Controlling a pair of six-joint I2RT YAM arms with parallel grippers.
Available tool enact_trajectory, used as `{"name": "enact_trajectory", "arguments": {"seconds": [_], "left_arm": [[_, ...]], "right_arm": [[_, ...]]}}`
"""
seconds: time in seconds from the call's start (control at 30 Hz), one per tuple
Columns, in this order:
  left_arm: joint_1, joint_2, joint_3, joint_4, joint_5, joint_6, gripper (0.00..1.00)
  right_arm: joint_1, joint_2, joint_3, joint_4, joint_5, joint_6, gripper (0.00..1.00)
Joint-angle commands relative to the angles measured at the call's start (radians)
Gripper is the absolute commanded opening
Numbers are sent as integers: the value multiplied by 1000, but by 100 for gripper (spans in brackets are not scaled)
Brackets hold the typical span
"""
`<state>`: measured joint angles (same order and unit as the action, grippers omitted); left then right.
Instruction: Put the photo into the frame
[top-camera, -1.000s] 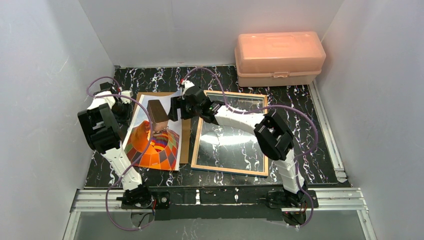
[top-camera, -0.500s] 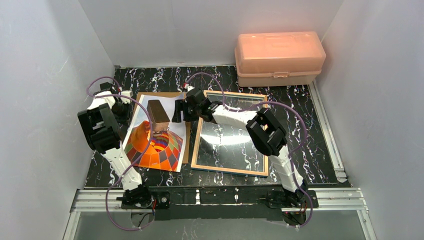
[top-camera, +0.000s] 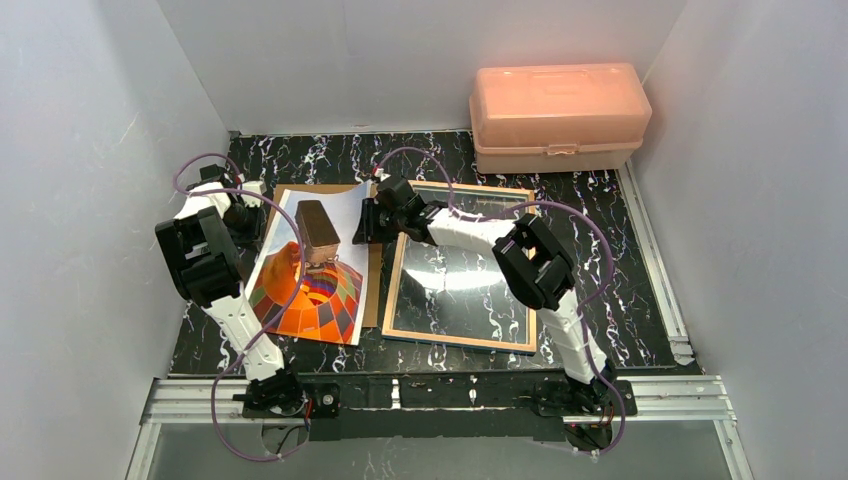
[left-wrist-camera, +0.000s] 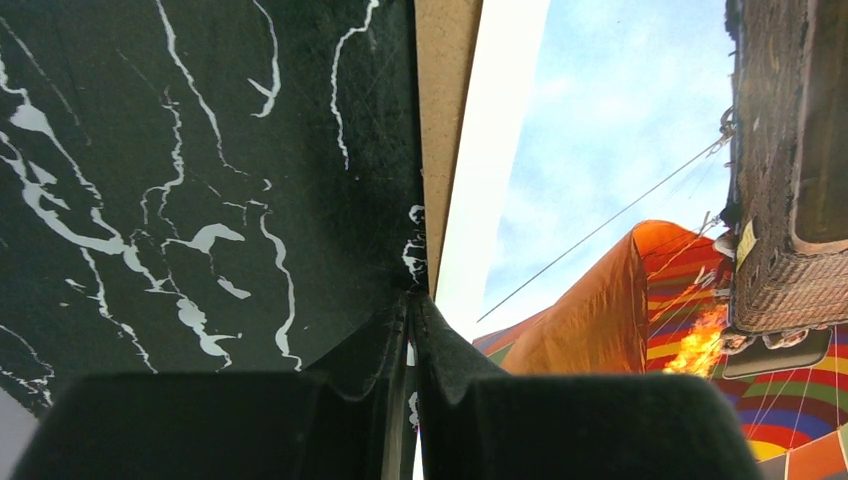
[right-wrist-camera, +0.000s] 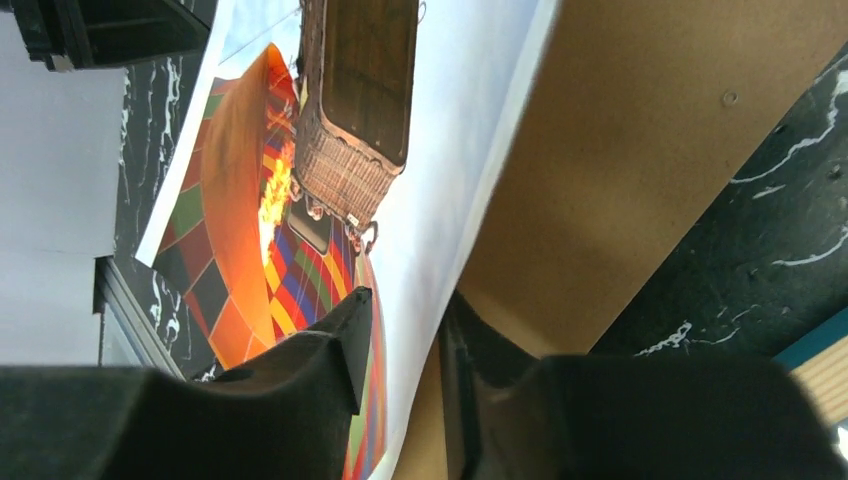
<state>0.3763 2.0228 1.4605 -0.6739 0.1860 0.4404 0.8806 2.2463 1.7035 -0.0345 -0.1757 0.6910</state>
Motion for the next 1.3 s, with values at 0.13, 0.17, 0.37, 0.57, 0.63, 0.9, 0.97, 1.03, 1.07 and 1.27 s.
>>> {"name": "enact_trajectory", "arguments": {"seconds": [0.13, 0.17, 0.37, 0.57, 0.63, 0.9, 0.97, 1.03, 1.07, 1.27], "left_arm": [[0, -17, 77, -193, 108, -9, 18], [4, -39, 106, -226, 124, -8, 22], [15, -208, 290, -319, 251, -7, 64], [-55, -361, 385, -431, 401, 1, 98], [-104, -423, 361, -463, 424, 30, 98], [-462, -723, 142, -368, 304, 19, 98], [-549, -757, 121, -364, 244, 6, 98], [-631, -794, 87, -331, 169, -11, 98], [-656, -814, 73, -310, 144, -21, 98], [-856, -889, -17, -245, -108, -16, 98]], "right_arm": [[-20, -65, 31, 56, -53, 75, 24], [-20, -76, 33, 55, -51, 82, 23], [-21, -121, 102, 10, -34, 143, 16], [-19, -164, 198, -36, -4, 180, 12], [-18, -195, 213, -86, 40, 188, 11], [-9, -360, 119, -129, 296, 332, 6], [-2, -377, 124, -138, 337, 352, 4], [11, -392, 139, -165, 402, 357, 3], [18, -399, 144, -179, 435, 357, 2], [47, -422, 142, -176, 548, 389, 2]]}}
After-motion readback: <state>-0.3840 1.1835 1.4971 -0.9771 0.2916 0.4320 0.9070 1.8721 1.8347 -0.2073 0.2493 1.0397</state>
